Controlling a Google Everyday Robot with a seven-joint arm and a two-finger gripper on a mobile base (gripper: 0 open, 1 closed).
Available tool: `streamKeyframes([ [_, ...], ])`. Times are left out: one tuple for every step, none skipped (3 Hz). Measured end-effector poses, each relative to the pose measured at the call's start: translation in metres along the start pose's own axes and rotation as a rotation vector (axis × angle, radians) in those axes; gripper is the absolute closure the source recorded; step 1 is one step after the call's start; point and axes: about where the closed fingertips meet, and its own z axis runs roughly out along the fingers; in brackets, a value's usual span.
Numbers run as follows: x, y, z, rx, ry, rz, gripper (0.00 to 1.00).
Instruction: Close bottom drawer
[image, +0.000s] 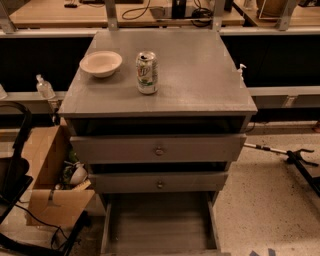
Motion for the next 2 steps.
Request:
streamKeyframes([
  [-0.001, -0.005, 0.025, -0.024, -0.036, 0.003, 1.0],
  [-0.02, -0.015, 0.045, -0.032, -0.066, -0.023, 1.0],
])
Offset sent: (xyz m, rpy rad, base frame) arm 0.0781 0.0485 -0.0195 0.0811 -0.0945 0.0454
